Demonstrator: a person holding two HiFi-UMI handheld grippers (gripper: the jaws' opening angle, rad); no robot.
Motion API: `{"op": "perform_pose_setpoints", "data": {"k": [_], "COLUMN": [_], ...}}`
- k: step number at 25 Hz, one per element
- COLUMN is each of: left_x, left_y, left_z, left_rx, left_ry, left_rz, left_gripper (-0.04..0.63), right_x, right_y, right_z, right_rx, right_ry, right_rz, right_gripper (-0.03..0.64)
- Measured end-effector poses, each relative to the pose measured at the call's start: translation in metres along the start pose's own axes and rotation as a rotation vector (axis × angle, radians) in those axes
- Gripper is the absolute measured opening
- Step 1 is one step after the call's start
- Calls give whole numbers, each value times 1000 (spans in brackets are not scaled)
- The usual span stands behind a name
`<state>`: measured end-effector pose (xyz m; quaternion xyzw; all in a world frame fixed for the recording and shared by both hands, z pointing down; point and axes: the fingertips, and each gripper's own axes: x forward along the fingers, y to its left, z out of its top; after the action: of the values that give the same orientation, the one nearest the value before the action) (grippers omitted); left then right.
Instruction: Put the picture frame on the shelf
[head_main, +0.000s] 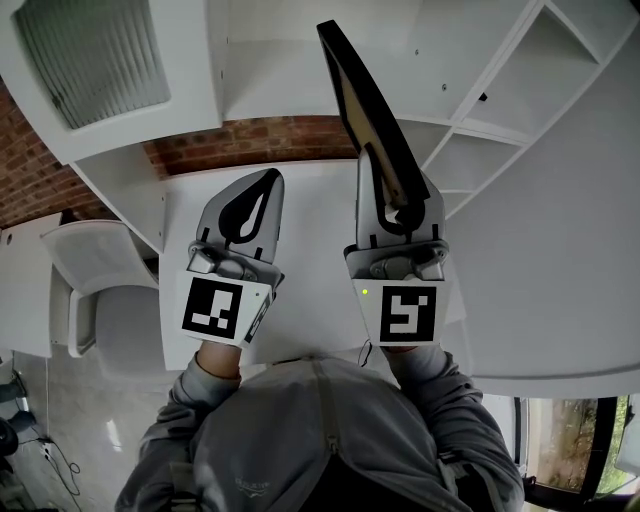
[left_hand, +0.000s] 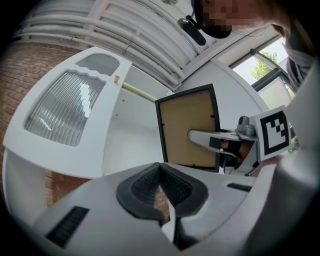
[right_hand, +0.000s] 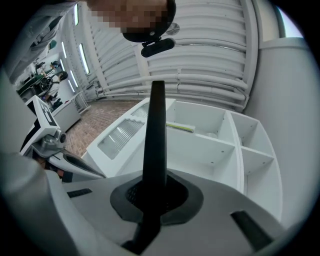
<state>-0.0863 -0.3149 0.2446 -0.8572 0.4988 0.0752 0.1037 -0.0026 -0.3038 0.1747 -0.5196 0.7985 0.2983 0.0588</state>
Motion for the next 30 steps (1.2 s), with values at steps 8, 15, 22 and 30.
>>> {"op": "perform_pose_setpoints", "data": {"k": [8, 15, 22, 30], "left_x": [12, 19, 23, 28], "left_y": [7, 10, 13, 12], "left_z": [7, 9, 6, 0], "left_rx": [24, 42, 44, 48], "left_ry": [-2, -1, 8, 18], "left_rz": [24, 40, 54, 59], "left_gripper": [6, 6, 6, 6], "right_x": [26, 50, 75, 95], "right_y": [-3, 4, 20, 29], "right_z": [-6, -19, -44, -82], "right_rx": [-256, -486, -655, -805], "right_ry": [50, 96, 156, 270], "right_rz": [57, 114, 195, 291], "right_gripper": [32, 32, 32, 32]}}
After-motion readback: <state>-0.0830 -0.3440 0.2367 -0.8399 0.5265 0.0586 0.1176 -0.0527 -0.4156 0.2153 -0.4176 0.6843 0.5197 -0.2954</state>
